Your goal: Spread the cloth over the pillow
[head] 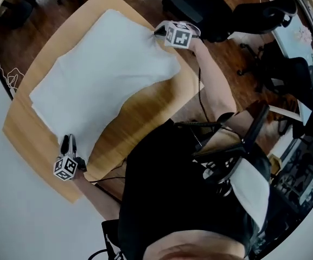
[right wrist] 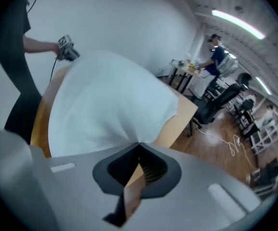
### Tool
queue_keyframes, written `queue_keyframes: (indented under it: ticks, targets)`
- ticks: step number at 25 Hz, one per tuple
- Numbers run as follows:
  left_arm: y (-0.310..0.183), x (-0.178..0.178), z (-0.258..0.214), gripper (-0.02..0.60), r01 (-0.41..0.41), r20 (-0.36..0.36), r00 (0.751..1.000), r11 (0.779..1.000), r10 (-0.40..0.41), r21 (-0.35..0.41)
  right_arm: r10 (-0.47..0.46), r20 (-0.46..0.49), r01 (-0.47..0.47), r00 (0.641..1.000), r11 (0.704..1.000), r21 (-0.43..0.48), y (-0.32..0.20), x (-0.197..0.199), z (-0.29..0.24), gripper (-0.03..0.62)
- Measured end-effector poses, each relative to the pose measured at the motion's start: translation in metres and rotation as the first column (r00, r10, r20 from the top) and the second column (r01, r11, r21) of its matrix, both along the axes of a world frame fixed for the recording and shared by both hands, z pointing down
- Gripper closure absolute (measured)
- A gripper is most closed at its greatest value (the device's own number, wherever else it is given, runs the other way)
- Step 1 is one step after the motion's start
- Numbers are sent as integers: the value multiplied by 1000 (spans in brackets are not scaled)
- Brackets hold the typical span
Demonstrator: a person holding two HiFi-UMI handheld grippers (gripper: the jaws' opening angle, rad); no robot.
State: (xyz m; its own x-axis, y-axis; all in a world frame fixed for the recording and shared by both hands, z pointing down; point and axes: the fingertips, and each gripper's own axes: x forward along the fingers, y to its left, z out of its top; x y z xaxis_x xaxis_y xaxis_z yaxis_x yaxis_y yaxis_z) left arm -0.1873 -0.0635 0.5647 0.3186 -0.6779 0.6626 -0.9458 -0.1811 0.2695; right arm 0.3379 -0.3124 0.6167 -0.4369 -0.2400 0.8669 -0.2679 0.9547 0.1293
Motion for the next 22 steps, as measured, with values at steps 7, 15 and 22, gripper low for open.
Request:
queue_keyframes:
  ticks: [7, 15, 22]
  targets:
    - [-2, -3, 2, 446, 73, -14, 997, 997, -73, 39, 107, -39, -110, 993, 992, -67, -23, 31, 32, 440]
    - [-2, -5, 1, 446, 138, 16, 990, 989, -139, 56, -210, -243, 260, 947, 946, 194, -176, -55, 20, 410]
    - [-12, -1, 6, 446, 145, 31, 989, 989, -146, 38, -398, -427, 453, 812, 891, 32, -197, -78, 72, 592]
